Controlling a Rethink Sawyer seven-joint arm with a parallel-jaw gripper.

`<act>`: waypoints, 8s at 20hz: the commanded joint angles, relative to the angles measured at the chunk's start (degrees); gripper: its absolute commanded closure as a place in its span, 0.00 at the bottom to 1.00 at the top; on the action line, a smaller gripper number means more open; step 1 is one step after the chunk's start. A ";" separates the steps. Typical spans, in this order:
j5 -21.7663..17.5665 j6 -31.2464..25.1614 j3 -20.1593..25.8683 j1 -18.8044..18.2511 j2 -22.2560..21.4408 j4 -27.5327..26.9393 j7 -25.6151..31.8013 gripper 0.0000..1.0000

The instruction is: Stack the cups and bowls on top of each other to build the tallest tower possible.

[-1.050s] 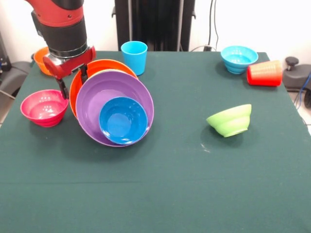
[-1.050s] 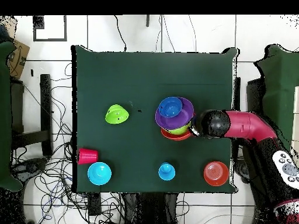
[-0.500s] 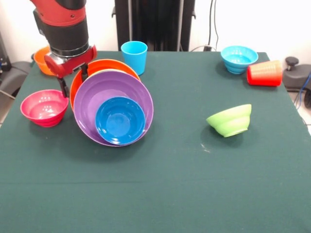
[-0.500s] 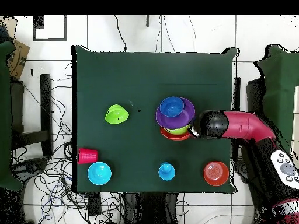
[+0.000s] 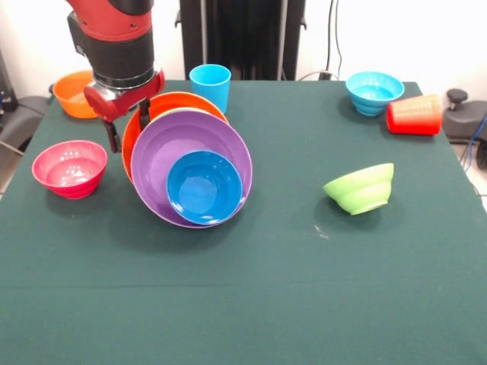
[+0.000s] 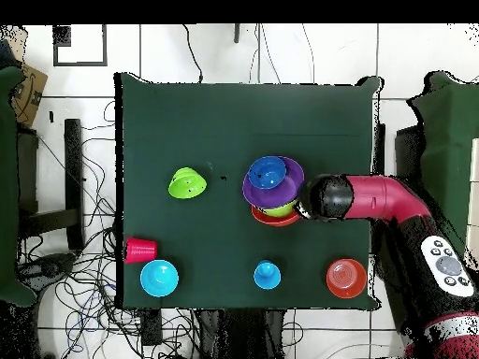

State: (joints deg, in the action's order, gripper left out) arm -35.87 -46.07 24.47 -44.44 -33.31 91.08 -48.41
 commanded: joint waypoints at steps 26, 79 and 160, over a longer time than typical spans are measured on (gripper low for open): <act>-2.99 15.36 -11.26 6.49 4.83 7.45 -17.61 0.00; -0.95 27.65 -22.26 13.81 10.66 8.47 -21.04 0.00; -3.56 47.29 -1.36 -8.33 8.91 20.64 -19.27 0.00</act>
State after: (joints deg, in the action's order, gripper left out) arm -36.26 0.67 22.87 -57.20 -28.32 113.82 -60.25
